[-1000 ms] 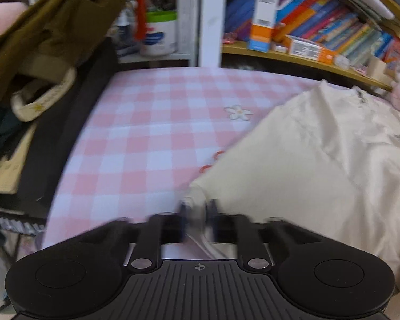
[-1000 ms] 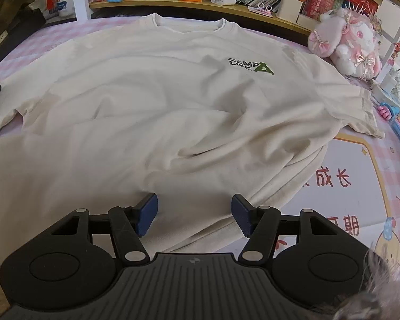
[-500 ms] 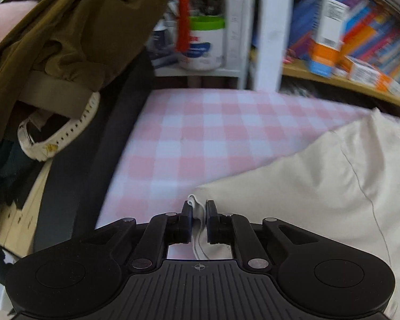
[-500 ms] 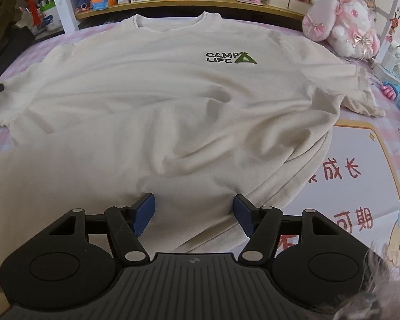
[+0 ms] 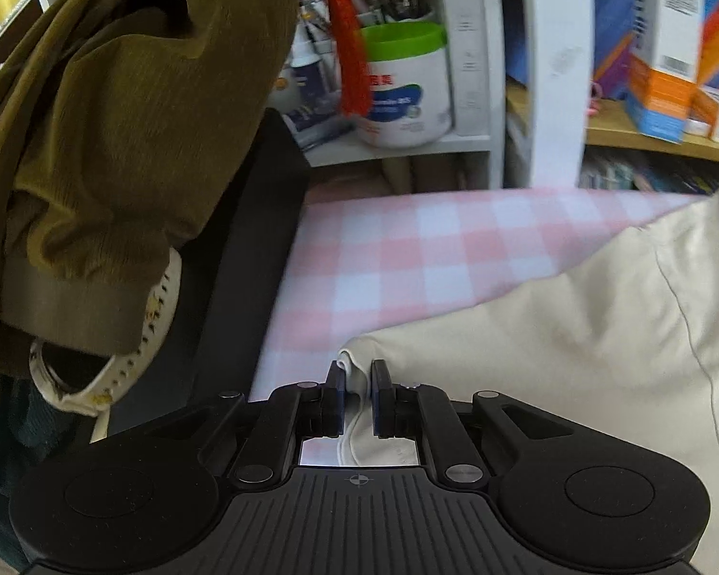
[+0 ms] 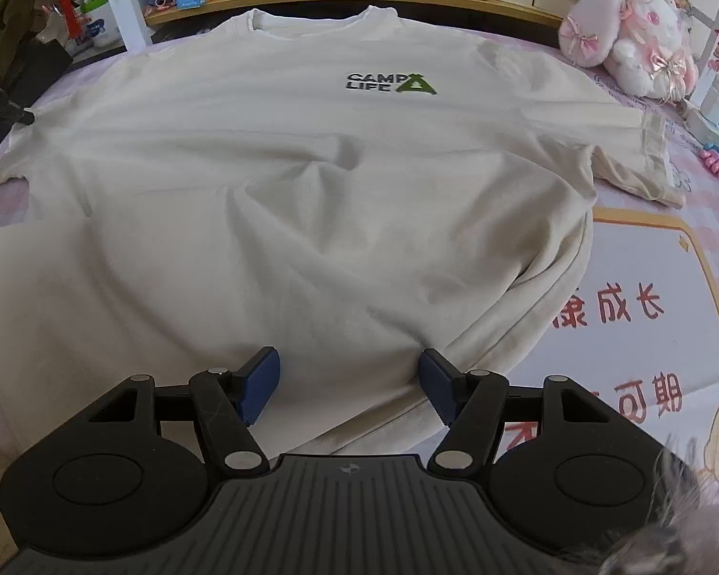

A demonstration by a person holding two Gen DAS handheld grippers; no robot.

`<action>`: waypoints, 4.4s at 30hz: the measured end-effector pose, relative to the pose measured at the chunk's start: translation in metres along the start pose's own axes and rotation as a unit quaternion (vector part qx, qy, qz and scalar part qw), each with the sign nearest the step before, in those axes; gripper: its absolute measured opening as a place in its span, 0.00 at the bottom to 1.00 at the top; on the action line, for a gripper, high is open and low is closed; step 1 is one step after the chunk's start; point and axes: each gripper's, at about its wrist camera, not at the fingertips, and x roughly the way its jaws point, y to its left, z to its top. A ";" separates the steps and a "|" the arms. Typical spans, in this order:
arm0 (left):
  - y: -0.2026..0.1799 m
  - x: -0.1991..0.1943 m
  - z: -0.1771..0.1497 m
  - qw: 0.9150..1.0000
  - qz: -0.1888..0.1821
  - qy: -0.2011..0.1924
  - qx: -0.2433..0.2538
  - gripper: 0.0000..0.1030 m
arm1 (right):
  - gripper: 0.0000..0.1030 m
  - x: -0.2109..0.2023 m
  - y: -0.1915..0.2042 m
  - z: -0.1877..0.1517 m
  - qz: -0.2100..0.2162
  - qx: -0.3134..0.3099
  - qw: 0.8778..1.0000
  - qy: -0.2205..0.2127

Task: Fold clothes
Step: 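Hold the hem with the left gripper and tug it to smooth the body, then release the hem from the left gripper and pull it back, then grasp the shirt side edge with the right gripper and pull it outward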

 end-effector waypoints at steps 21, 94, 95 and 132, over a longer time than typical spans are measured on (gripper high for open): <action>-0.051 -0.121 -0.065 0.986 -0.125 -0.090 0.063 0.41 | 0.59 -0.008 -0.023 -0.009 0.006 0.003 1.000 -0.013; -0.130 -0.241 -0.238 0.985 -0.160 -0.058 -0.029 0.64 | 0.03 -0.151 -0.116 -0.090 -0.119 0.015 0.985 -0.126; -0.133 -0.237 -0.236 0.985 -0.162 -0.057 -0.020 0.61 | 0.03 -0.148 -0.120 -0.091 -0.121 0.017 0.985 -0.123; -0.079 -0.292 -0.298 0.987 -0.158 -0.025 -0.005 0.48 | 0.04 -0.134 -0.150 -0.126 -0.057 0.079 0.995 -0.034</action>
